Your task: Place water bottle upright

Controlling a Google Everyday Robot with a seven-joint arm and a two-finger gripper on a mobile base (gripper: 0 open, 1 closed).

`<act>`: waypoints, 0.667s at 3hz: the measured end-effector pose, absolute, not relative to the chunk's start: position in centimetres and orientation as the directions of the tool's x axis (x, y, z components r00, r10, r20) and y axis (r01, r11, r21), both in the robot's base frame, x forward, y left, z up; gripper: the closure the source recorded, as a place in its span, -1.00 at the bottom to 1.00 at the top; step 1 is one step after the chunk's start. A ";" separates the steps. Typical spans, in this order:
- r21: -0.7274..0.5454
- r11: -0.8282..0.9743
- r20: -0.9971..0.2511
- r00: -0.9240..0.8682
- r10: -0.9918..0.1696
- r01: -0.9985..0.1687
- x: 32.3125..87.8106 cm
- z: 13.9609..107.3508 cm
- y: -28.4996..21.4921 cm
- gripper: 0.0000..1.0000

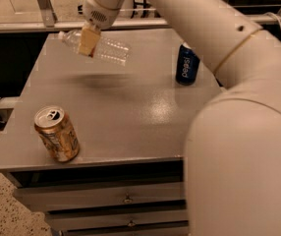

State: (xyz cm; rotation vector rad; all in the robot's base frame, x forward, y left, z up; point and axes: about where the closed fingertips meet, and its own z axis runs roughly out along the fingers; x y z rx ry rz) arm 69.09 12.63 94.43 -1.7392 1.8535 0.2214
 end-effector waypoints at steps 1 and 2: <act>-0.248 0.234 -0.747 0.031 -0.664 -0.940 66.0 99.7 12.0 1.00; -0.225 0.301 -0.862 0.046 -0.505 -0.927 64.7 102.4 11.3 1.00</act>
Offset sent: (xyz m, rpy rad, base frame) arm -0.0511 -0.0347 0.1266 0.7795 -0.1559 -0.0903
